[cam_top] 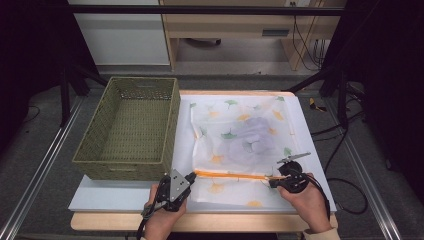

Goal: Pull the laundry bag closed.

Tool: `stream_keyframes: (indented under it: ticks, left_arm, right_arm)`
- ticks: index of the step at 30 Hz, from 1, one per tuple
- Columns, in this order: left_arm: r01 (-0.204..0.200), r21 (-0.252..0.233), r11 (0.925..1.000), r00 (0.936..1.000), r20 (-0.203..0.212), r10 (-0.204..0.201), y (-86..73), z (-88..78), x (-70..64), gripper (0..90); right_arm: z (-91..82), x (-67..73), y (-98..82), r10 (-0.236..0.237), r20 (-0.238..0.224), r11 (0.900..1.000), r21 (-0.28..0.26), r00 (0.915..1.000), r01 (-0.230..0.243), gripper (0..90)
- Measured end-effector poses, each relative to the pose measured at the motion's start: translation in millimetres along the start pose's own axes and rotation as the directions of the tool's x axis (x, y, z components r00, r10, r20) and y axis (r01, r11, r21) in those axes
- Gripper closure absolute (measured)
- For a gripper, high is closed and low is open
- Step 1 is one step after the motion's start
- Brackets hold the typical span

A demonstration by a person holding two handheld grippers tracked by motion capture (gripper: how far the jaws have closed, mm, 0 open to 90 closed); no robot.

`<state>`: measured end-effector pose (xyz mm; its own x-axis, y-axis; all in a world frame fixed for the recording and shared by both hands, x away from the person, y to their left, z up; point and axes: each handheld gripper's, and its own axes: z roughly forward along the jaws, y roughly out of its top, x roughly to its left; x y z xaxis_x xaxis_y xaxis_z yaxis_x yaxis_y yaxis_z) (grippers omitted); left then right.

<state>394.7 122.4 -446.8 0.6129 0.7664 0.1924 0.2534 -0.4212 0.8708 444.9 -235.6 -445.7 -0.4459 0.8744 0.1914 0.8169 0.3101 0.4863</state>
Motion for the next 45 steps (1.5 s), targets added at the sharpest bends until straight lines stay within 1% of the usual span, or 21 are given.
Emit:
stream_keyframes:
  ticks: [5,9,10,13,14,15,16,17,21,22,23,24,25,30,33,36,37,38,41,45]
  left_arm:
    - [0.000,0.002,1.0000,1.0000,-0.001,0.000,0.0,0.2,0.3,88.2]
    - [0.002,0.000,1.0000,1.0000,-0.003,-0.002,0.2,0.5,1.8,88.2]
    - [0.014,0.011,0.9998,0.9999,0.001,-0.014,-0.5,0.4,1.3,88.2]
    - [0.016,0.011,0.9998,0.9999,-0.002,-0.016,-1.5,1.0,1.9,88.2]
    - [0.015,0.012,0.9998,0.9999,-0.002,-0.015,-1.4,0.8,2.0,88.2]
    - [0.004,0.002,1.0000,1.0000,-0.006,-0.004,-0.9,0.9,2.6,88.2]
    - [0.005,0.002,1.0000,1.0000,-0.007,-0.005,-1.0,0.7,2.5,88.2]
    - [0.005,0.002,1.0000,1.0000,-0.007,-0.005,-1.2,0.7,2.5,88.2]
    - [0.006,-0.001,1.0000,1.0000,-0.004,-0.006,-0.4,0.7,2.9,88.2]
    - [0.004,0.000,1.0000,1.0000,-0.004,-0.004,-0.3,1.0,2.9,88.2]
    - [0.017,0.010,0.9998,0.9999,0.001,-0.017,-1.1,1.4,1.8,88.2]
    - [0.017,0.012,0.9998,0.9999,0.001,-0.017,-1.5,1.7,1.8,88.2]
    - [0.003,0.006,1.0000,1.0000,-0.002,-0.003,-1.6,2.3,2.5,88.2]
    - [0.001,0.007,1.0000,1.0000,-0.005,-0.001,-1.5,2.0,2.2,88.2]
    - [0.001,0.008,1.0000,1.0000,-0.004,-0.001,-1.4,2.2,2.6,88.2]
    - [0.005,0.012,0.9999,0.9999,-0.009,-0.004,-1.8,3.0,4.6,88.2]
    - [0.016,0.021,0.9996,0.9998,-0.008,-0.016,-2.5,2.9,4.4,88.2]
    - [0.017,0.021,0.9996,0.9998,-0.008,-0.017,-3.0,3.3,5.1,88.2]
    - [0.018,0.024,0.9996,0.9998,-0.011,-0.018,-3.4,3.7,5.5,88.2]
    - [0.017,0.025,0.9995,0.9998,-0.009,-0.017,-3.5,3.9,5.1,88.1]
  right_arm:
    - [-3.2,-6.1,-2.8,0.014,0.012,1.000,0.000,0.9998,-0.014,90.0]
    - [-4.3,-12.1,-5.1,0.027,0.011,1.000,-0.005,0.9996,-0.027,90.0]
    - [-5.2,-14.1,-5.9,0.028,0.013,1.000,-0.006,0.9995,-0.028,90.0]
    - [-6.9,-17.3,-6.5,0.043,0.013,0.999,-0.011,0.9990,-0.042,90.0]
    - [-7.6,-18.9,-7.0,0.045,0.017,0.999,-0.010,0.9989,-0.045,90.0]
    - [-8.2,-19.6,-7.3,0.048,0.017,0.999,-0.008,0.9987,-0.048,90.0]
    - [-8.4,-20.5,-8.0,0.051,0.025,0.999,-0.012,0.9984,-0.051,90.0]
    - [-9.5,-22.4,-8.9,0.044,0.029,0.999,-0.013,0.9986,-0.044,90.0]
    - [-12.0,-26.1,-11.0,0.060,0.030,0.998,-0.010,0.9977,-0.060,90.0]
    - [-12.0,-26.8,-11.4,0.058,0.027,0.998,-0.013,0.9980,-0.057,90.0]
    - [-12.3,-27.0,-11.7,0.061,0.026,0.998,-0.012,0.9978,-0.061,90.0]
    - [-12.3,-26.8,-11.7,0.068,0.026,0.998,-0.016,0.9973,-0.068,90.0]
    - [-12.4,-27.6,-11.8,0.062,0.024,0.998,-0.015,0.9978,-0.061,90.0]
    - [-12.4,-26.9,-11.9,0.064,0.025,0.998,-0.013,0.9976,-0.063,90.0]
    - [-13.0,-27.5,-12.5,0.060,0.023,0.998,-0.022,0.9979,-0.060,90.0]
    - [-12.6,-27.6,-13.4,0.060,0.031,0.998,-0.015,0.9977,-0.059,90.0]
    - [-12.6,-28.2,-13.8,0.065,0.028,0.998,-0.015,0.9975,-0.065,90.0]
    - [-12.6,-28.7,-13.8,0.068,0.029,0.998,-0.017,0.9973,-0.067,90.0]
    - [-13.9,-29.7,-13.9,0.073,0.027,0.997,-0.012,0.9970,-0.073,90.0]
    - [-15.6,-30.6,-14.8,0.072,0.023,0.997,-0.019,0.9971,-0.072,90.0]
